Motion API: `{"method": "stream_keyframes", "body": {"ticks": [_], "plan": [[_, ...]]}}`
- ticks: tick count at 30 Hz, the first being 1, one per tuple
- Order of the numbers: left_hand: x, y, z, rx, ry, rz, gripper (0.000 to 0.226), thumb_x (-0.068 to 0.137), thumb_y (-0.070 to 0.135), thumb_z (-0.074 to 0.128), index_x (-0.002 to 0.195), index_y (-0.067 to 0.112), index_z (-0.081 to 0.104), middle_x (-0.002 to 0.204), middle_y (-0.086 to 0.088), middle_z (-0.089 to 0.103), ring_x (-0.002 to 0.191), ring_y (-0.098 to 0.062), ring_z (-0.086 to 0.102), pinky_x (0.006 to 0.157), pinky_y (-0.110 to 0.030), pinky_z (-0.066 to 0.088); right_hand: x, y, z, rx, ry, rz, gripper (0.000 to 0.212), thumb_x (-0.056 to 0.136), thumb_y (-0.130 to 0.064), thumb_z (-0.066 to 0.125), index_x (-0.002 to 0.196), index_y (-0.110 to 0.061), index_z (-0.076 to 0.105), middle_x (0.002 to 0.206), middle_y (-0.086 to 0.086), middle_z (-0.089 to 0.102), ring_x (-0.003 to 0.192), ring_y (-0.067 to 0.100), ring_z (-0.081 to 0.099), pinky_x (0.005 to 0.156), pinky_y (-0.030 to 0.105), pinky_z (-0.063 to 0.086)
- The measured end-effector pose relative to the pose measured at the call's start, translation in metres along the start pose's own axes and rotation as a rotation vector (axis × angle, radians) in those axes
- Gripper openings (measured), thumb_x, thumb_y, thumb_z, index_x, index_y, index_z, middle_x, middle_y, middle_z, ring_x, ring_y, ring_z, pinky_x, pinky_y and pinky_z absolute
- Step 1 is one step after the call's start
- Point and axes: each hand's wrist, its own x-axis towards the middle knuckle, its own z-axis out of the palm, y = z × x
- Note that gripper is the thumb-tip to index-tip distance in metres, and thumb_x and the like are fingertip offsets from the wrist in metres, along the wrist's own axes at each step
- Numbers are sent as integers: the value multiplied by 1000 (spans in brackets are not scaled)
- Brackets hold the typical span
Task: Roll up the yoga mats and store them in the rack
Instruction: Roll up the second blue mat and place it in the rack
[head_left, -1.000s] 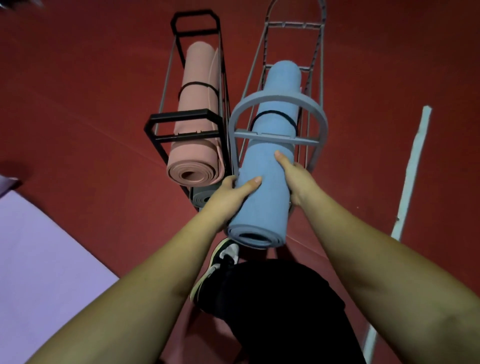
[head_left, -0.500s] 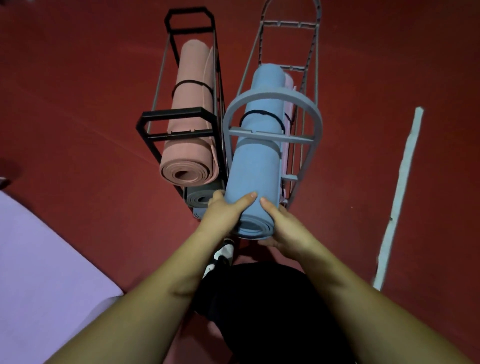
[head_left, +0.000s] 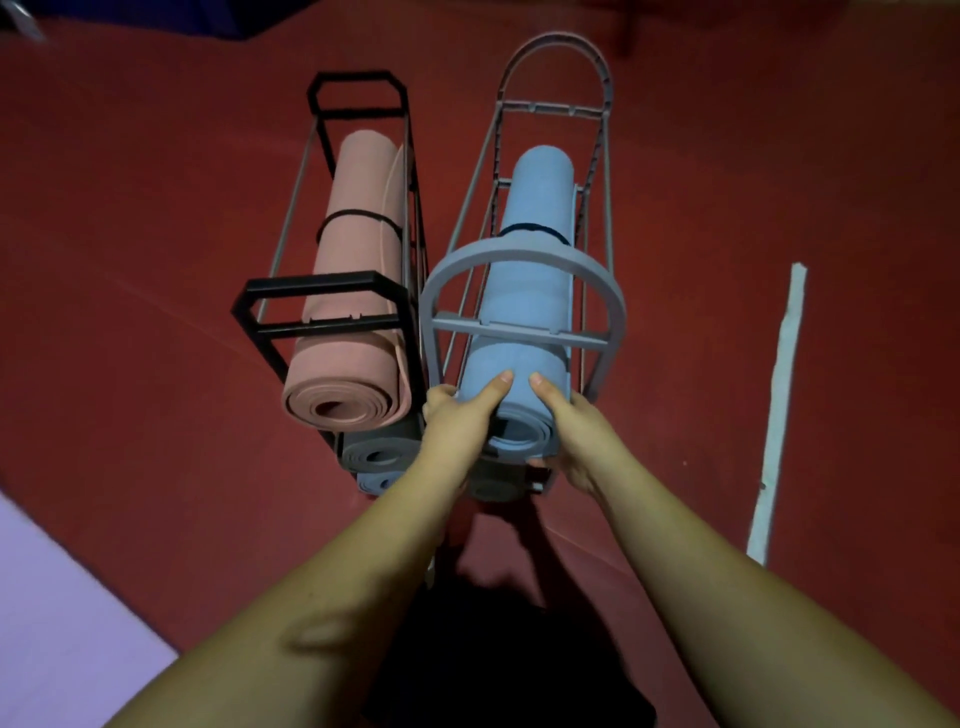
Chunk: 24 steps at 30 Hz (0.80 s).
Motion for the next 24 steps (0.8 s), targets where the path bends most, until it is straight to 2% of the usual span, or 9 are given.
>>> {"method": "stream_keyframes", "body": {"ticks": [1,3,5,7,13,16,19,22,24], "plan": [[3,0,4,15,9,1,122,38,80,74,135,14,41,138,-6,46,117,-28,57,97,-48,52,5,-3,1,-9,23,-11,53,77,-57,73,120,-28,64,105,4,75,90,29,74,70,46,59],[6,-3,10,57,-10,34,120,40,79,72,137,14,45,138,-5,44,119,-29,56,97,-47,52,11,-5,3,-20,67,-14,62,71,-61,74,120,-26,64,104,6,75,86,30,74,68,47,60],[9,-4,12,32,-37,65,106,44,72,77,129,15,51,131,-7,50,115,-29,60,92,-46,55,17,-4,3,-31,86,-15,70,67,-64,75,122,-22,63,104,7,75,85,30,74,66,45,60],[9,-2,13,15,-35,95,91,51,64,77,124,15,53,126,-6,49,112,-29,60,93,-46,55,20,-4,2,-38,91,-14,67,71,-61,75,121,-20,63,104,8,74,84,30,74,61,38,58],[17,1,18,21,18,152,98,63,60,76,141,11,44,126,1,40,120,-26,54,103,-45,47,34,-13,2,-65,120,-18,53,83,-52,72,115,-11,61,101,11,73,81,29,74,60,38,59],[26,6,19,-22,-10,117,104,50,69,74,133,13,50,130,-2,49,113,-25,61,98,-45,51,43,-20,1,-101,125,-45,47,84,-47,70,116,-14,62,99,9,74,79,27,74,60,34,55],[43,8,23,-26,-45,73,95,46,72,77,122,18,54,126,-7,59,106,-27,65,93,-48,54,48,-30,2,-155,160,-48,38,84,-41,67,112,-15,61,98,9,73,77,28,72,57,36,55],[56,10,23,-25,-39,36,98,42,72,78,119,18,52,124,-9,60,102,-31,66,89,-50,56,50,-32,5,-130,174,-49,38,85,-38,66,114,-16,56,97,7,71,74,23,71,53,31,54],[56,8,19,20,-53,47,97,43,72,77,119,17,54,123,-9,61,101,-30,67,89,-48,56,48,-27,8,-123,189,-67,46,80,-45,65,117,-21,55,101,6,71,79,22,71,56,29,53]]}}
